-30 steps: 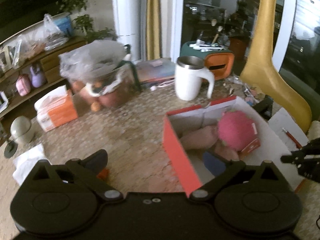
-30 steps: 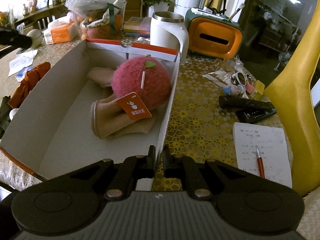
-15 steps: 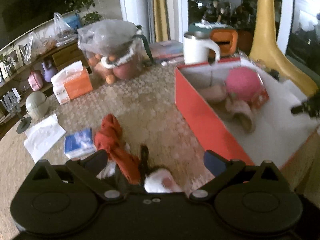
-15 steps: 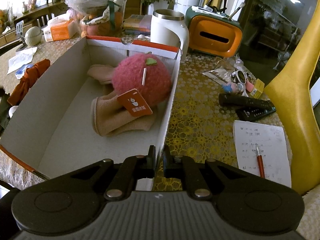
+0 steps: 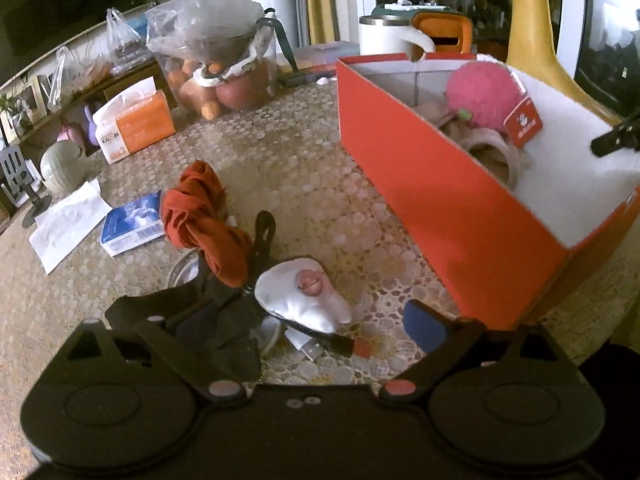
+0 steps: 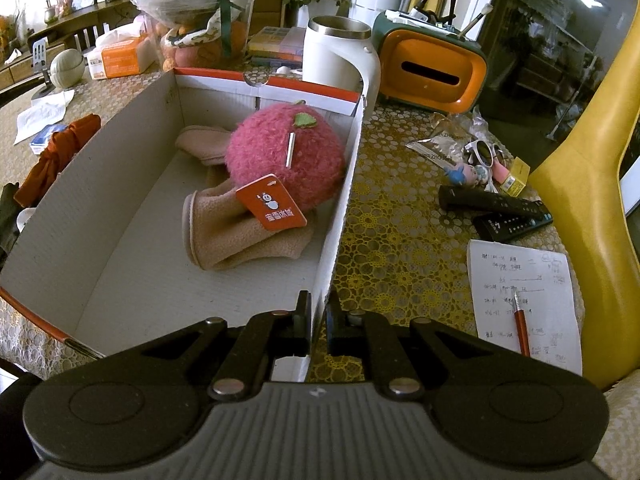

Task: Organize objects
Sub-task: 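Grasp the white round item beside the orange cloth with the left gripper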

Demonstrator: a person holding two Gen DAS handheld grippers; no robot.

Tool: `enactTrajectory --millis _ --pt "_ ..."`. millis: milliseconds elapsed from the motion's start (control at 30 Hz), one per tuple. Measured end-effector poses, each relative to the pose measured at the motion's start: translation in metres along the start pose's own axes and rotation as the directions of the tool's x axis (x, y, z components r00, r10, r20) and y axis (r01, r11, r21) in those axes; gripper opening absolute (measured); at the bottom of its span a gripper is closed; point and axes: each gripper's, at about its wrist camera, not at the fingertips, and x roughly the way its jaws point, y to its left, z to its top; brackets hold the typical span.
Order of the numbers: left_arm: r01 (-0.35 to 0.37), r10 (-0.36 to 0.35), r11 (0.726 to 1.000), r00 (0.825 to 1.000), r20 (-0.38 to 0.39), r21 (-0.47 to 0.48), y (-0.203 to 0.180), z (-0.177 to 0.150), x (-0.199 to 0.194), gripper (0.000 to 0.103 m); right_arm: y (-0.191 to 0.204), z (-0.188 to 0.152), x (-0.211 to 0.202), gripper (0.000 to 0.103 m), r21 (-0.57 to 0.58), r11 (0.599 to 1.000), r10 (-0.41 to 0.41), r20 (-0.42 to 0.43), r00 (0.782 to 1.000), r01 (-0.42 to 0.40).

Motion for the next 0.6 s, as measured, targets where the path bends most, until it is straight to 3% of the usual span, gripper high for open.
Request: enactTrajectory --millis 367,500,600 --pt "-0.044 0.044 0.999 0.999 -0.018 0.008 -0.005 -0.003 0.019 0.074 0.001 0.000 0.000 0.007 0.000 1.000 0.001 0.000 1.000 -0.001" --pt "-0.059 0.060 0.998 0.998 -0.027 0.012 -0.007 -0.003 0.021 0.054 0.001 0.000 0.000 0.007 0.000 1.000 0.000 -0.001 1.000 0.000" --pt "-0.064 0.064 0.998 0.998 -0.022 0.013 -0.006 -0.004 0.021 0.052 0.001 0.000 0.000 0.007 0.000 1.000 0.000 -0.001 1.000 0.000"
